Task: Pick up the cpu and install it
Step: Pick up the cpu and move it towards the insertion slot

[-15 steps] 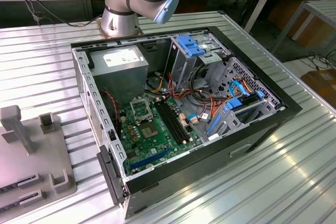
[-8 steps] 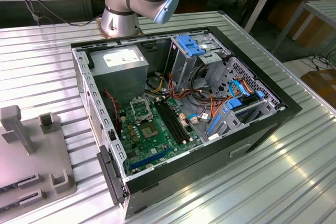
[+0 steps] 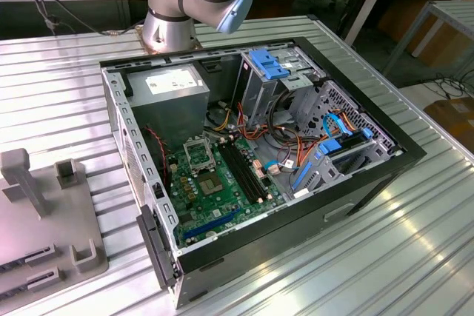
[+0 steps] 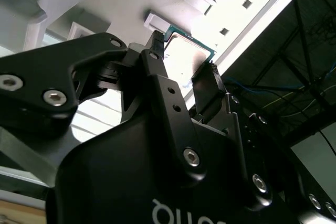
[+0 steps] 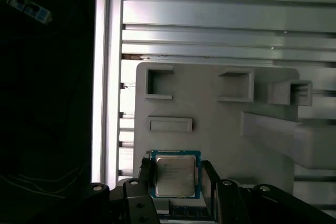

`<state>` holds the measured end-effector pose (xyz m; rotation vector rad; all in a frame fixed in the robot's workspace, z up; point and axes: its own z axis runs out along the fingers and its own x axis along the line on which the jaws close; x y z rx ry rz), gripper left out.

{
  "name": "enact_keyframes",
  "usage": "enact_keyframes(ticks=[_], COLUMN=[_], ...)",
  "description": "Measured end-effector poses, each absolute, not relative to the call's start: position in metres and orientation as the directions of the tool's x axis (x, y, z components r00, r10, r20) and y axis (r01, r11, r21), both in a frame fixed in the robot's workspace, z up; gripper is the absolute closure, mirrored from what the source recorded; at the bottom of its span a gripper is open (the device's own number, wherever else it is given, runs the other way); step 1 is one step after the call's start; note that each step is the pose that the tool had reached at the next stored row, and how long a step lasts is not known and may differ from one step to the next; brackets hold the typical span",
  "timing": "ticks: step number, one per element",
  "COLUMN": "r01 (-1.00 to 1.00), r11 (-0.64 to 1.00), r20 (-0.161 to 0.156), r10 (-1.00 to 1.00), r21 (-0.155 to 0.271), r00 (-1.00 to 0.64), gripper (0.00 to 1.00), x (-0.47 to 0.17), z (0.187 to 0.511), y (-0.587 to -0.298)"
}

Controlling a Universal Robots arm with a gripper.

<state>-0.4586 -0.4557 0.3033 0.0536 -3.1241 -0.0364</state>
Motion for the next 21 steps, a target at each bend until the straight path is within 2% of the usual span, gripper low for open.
enact_keyframes(ticks=[21], r01=[-0.034], r11=[0.999], r20=[0.018], r10=[-0.034], r21=[0.024], r00=[-0.999], gripper=[0.53], x=[-0.458], z=[0.317], y=[-0.456])
